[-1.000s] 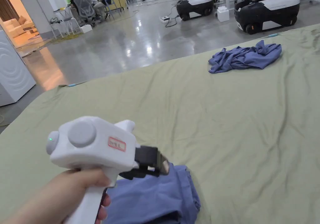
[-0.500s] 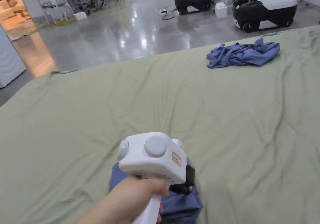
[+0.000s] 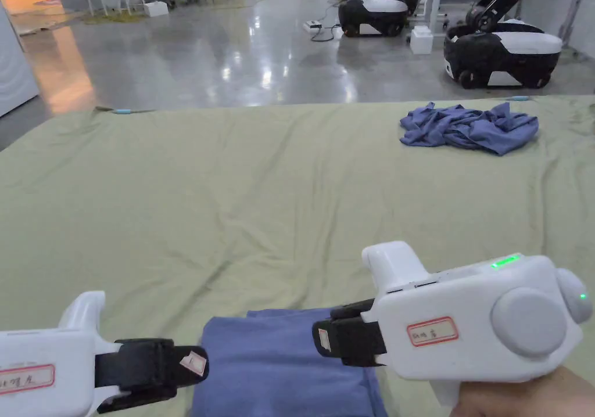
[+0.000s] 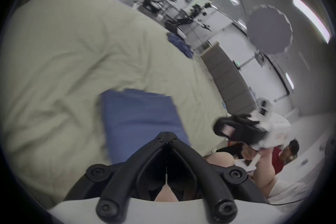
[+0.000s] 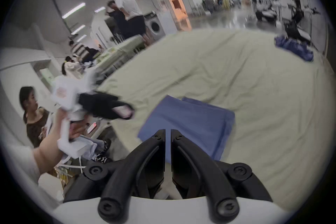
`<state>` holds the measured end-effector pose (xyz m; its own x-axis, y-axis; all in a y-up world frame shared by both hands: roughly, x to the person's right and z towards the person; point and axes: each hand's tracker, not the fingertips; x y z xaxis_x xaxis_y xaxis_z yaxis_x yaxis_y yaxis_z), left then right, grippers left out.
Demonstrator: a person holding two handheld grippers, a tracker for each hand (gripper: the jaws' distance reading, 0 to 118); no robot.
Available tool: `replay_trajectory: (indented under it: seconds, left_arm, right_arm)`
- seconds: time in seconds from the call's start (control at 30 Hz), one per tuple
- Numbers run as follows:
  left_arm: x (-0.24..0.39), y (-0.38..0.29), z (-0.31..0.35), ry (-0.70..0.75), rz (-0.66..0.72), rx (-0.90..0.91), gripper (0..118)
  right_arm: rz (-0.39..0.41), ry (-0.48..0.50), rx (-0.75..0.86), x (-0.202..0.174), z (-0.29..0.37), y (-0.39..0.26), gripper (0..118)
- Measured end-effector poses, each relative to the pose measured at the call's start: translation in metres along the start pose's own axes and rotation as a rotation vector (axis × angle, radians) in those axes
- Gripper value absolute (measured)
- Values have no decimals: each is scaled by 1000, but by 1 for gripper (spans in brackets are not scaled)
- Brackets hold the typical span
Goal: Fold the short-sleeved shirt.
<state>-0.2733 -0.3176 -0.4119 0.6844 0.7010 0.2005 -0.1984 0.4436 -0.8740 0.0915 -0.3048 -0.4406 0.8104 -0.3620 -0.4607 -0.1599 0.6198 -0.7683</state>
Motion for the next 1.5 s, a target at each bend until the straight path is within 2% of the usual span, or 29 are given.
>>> replay_trajectory:
  seconds: [0.07, 0.13, 0.2, 0.27, 0.3, 0.33, 0.37, 0.4, 0.43, 0.5, 0.57, 0.6, 0.67, 0.77, 0.8, 0.83, 0.87, 0.9, 0.93, 0.97, 1.07, 1.17, 1.23, 1.27, 1.3, 1.4, 1.5]
  left_arm:
    - [-27, -8, 0, 48, 58, 0, 0]
    - [-46, -14, 0, 19, 73, -3, 0]
    - [-58, -13, -1, -47, 112, 7, 0]
    - [-65, -9, -6, -87, 116, 23, 0]
    - [-67, -7, -8, -125, 76, 63, 0]
    - [-72, -3, -9, -179, 40, 88, 5]
    - [-78, 2, -13, -218, 55, 93, 35]
    - [-84, 8, -19, -250, 107, 81, 101]
    - [-91, 14, -27, -270, 171, 50, 118]
    - [-101, 19, -44, -374, 210, -20, 118]
    - [-98, 25, -70, -364, 248, -97, 118]
    - [-96, 26, -81, -323, 233, -125, 118]
    - [-83, 28, -96, -383, 149, -116, 118]
    - [-68, 34, -119, -312, 61, -215, 118]
    - [-56, 32, -126, -296, 30, -196, 87]
    - [-49, 30, -139, -163, 1, -205, 19]
    - [-41, 26, -137, -151, 24, -189, 19]
    - [-39, 31, -134, -216, 20, -237, 19]
    - [-36, 36, -124, -199, -21, -205, 19]
    - [-36, 43, -114, -178, -35, -224, 19]
    - [-54, 59, -73, -33, -64, -242, 19]
    - [-79, 83, -16, 275, -170, -257, 19]
    - [-97, 96, 19, 663, -389, -276, 19]
    - [-106, 99, 29, 795, -452, -301, 19]
    - [-124, 108, 44, 930, -461, -305, 19]
    - [-192, 141, 88, 1133, -302, -348, 19]
    - [-242, 160, 123, 1396, -309, -339, 19]
  right_arm:
    - [-46, -21, -59, 20, -34, -8, 7]
    - [-96, -83, -102, 39, -56, -26, 5]
    - [-101, -59, -110, 56, -63, -43, 4]
    - [-202, 7, -75, 67, -54, -44, 4]
    - [-222, -11, -78, 69, -51, -44, 4]
    - [-174, -33, -77, 66, -49, -44, 4]
    - [-125, -52, -82, 64, -48, -45, 4]
    - [-133, -45, -81, 64, -48, -45, 4]
    - [-145, -42, -82, 65, -49, -44, 4]
    - [-156, -40, -85, 65, -51, -42, 4]
    - [-157, -38, -83, 65, -52, -43, 4]
    - [-158, -36, -81, 65, -52, -43, 4]
    - [-164, -33, -77, 65, -51, -44, 4]
    - [-137, -35, -58, 61, -48, -45, 3]
    - [-119, -34, -61, 57, -45, -44, 3]
    - [-102, -50, -46, 52, -40, -44, 3]
    - [-101, -58, -20, 50, -34, -45, 3]
    - [-116, -27, 6, 49, -25, -47, 3]
    - [-142, 10, 31, 48, -16, -48, 3]
    - [-153, 35, 53, 46, -8, -48, 3]
    - [-119, 20, 77, 36, 13, -51, 3]
    - [-104, 28, 93, 20, 24, -53, 3]
    - [-99, 40, 104, 10, 27, -57, 3]
    - [-92, 45, 103, 5, 28, -58, 3]
    - [-79, 47, 102, 0, 29, -61, 3]
    - [-67, 66, 98, -14, 30, -67, 3]
    - [-43, 61, 93, -25, 33, -66, 3]
